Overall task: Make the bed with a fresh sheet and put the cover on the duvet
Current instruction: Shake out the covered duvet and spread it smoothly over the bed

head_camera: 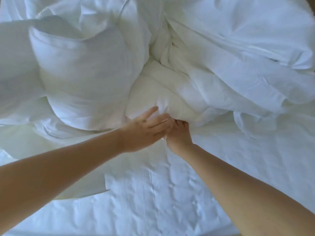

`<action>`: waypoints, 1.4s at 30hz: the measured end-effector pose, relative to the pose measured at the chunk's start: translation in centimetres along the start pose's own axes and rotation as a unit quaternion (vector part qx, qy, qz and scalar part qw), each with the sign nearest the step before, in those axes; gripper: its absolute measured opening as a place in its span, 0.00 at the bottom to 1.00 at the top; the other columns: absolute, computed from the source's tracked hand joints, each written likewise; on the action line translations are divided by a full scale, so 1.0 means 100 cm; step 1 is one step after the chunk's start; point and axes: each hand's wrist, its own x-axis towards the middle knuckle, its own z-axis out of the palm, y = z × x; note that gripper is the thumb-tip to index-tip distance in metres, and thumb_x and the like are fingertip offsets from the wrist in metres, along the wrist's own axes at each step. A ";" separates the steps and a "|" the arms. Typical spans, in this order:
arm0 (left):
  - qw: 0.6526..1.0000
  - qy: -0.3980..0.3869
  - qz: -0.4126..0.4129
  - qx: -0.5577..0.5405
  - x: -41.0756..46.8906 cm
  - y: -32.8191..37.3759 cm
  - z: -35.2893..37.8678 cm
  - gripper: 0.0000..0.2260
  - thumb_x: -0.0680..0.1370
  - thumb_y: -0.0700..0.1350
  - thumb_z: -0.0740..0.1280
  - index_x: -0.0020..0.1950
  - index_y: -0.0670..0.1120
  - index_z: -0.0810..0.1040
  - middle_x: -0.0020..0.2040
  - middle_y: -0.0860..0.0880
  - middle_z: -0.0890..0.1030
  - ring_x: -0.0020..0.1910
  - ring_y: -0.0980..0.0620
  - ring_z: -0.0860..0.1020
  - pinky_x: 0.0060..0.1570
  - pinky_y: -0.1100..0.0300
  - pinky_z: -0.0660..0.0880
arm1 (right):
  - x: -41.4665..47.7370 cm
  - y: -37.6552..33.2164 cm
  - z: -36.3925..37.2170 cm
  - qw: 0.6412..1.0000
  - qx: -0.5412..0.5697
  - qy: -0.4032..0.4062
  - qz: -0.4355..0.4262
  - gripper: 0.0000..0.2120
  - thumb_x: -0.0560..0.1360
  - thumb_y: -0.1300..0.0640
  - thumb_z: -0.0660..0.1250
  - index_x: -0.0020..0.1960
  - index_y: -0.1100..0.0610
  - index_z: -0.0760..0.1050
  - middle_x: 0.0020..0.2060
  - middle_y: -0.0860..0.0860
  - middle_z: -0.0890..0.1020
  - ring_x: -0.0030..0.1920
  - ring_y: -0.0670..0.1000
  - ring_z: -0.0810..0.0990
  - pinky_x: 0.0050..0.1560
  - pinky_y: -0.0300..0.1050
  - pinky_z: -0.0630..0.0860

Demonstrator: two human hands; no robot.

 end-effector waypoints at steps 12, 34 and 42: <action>0.868 -0.202 -0.292 -0.348 -0.014 0.121 -0.082 0.11 0.70 0.45 0.69 0.49 0.46 0.71 0.33 0.48 0.79 0.29 0.45 0.76 0.27 0.60 0.59 | -0.130 0.062 -0.053 0.991 0.079 0.054 -0.090 0.14 0.55 0.72 0.69 0.35 0.60 0.70 0.23 0.51 0.72 0.23 0.57 0.70 0.27 0.40 0.60; 0.760 -0.115 -0.509 -0.388 0.002 0.228 -0.173 0.13 0.73 0.37 0.65 0.37 0.46 0.61 0.23 0.53 0.60 0.25 0.44 0.64 0.25 0.62 0.52 | -0.173 0.192 -0.060 0.993 -0.049 -0.043 -0.099 0.02 0.71 0.65 0.62 0.42 0.60 0.72 0.41 0.60 0.77 0.45 0.61 0.74 0.41 0.49 0.62; 0.758 -0.180 -0.485 -0.397 0.075 0.232 -0.140 0.01 0.75 0.39 0.61 0.45 0.44 0.69 0.41 0.48 0.71 0.45 0.43 0.74 0.37 0.55 0.63 | -0.289 0.227 -0.101 0.990 0.089 0.078 -0.080 0.22 0.65 0.66 0.66 0.30 0.51 0.52 0.22 0.44 0.49 0.23 0.54 0.56 0.26 0.39 0.51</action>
